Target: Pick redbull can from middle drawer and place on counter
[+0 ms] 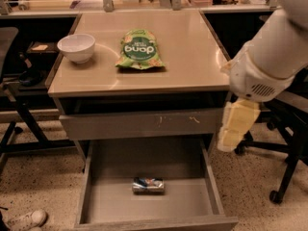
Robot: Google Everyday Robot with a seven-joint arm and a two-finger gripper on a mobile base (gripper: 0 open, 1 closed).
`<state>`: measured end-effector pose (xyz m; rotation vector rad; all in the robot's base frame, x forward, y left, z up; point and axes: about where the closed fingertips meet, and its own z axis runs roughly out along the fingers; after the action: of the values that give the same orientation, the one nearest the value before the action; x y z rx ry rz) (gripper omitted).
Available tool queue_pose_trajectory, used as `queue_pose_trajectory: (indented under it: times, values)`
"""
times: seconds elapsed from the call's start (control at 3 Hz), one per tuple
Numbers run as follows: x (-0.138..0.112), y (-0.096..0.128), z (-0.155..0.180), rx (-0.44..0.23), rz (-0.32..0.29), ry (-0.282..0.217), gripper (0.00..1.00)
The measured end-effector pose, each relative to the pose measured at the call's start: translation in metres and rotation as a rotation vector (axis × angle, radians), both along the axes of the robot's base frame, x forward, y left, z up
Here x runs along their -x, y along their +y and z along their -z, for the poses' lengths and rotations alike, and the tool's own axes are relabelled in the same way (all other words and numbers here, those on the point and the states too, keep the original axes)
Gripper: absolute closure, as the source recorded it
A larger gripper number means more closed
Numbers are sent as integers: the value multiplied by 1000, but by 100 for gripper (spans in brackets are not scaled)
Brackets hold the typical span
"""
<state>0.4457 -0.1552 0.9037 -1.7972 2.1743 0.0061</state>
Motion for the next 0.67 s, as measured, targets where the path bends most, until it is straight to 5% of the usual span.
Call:
queue_pose_trajectory:
  times: [0.33, 0.67]
  values:
    - [-5, 28, 32, -21, -21, 41, 0]
    - [-5, 28, 33, -21, -21, 42, 0]
